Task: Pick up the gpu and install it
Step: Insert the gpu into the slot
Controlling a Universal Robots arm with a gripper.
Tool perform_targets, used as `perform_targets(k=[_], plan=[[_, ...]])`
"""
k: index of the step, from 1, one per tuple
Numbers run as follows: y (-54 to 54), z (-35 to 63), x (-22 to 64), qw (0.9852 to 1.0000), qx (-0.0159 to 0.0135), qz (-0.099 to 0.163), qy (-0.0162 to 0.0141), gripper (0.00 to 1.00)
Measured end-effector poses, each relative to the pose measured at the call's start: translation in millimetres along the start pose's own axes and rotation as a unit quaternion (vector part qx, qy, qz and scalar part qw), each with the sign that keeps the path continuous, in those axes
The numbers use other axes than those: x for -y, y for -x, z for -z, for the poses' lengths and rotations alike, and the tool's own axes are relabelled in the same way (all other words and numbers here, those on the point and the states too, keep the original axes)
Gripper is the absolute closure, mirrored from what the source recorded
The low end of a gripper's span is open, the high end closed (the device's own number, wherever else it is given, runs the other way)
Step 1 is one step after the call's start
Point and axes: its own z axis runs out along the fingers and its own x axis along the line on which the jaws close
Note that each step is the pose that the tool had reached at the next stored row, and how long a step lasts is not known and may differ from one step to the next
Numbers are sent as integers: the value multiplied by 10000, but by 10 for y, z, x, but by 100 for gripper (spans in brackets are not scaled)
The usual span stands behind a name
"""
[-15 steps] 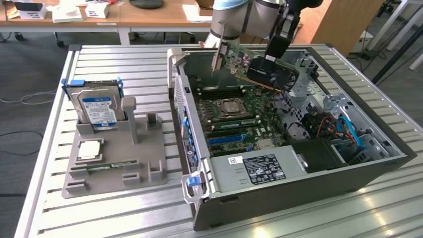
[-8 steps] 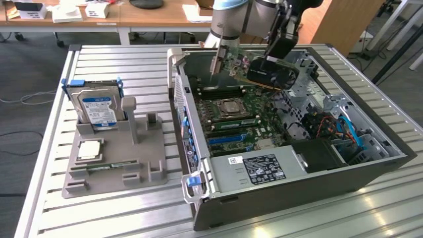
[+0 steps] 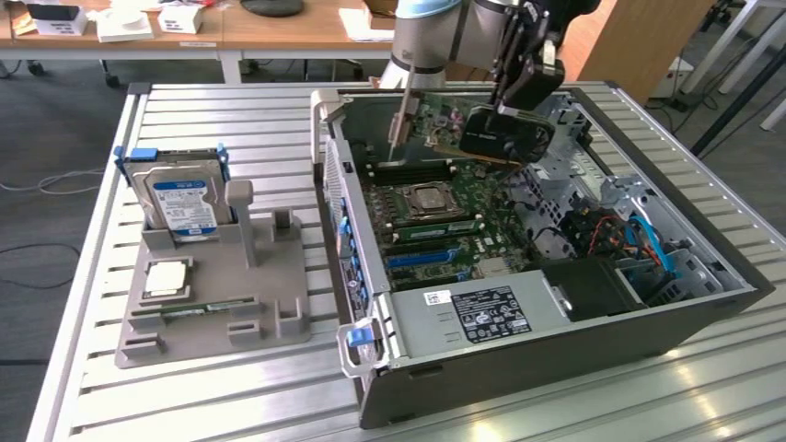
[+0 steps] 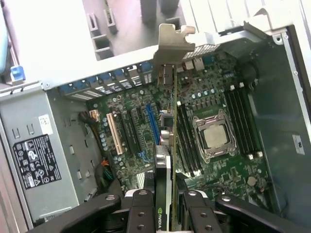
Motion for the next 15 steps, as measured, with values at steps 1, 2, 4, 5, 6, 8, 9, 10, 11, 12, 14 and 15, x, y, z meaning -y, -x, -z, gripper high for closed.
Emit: perform_targets(k=[1, 2, 4, 5, 6, 8, 9, 10, 11, 12, 14, 15], plan=[[0, 0, 0, 10000, -5, 98, 0, 73], [0, -1, 0, 9998, -9, 188, 1, 73], [0, -2, 1, 9993, -18, 368, 2, 73], [0, -1, 1, 9989, -23, 458, 2, 73], [0, -2, 0, 9985, -27, 547, 2, 73], [0, -3, 0, 9973, -36, 731, 3, 73], [0, -3, 0, 9966, -40, 821, 4, 73], [0, -3, 0, 9958, -45, 913, 3, 73], [0, -4, 0, 9950, -49, 1003, 4, 73], [0, -4, 0, 9940, -53, 1092, 4, 73], [0, -5, 0, 9922, -61, 1244, 4, 73], [1, -5, 0, 9919, -62, 1267, 4, 73]])
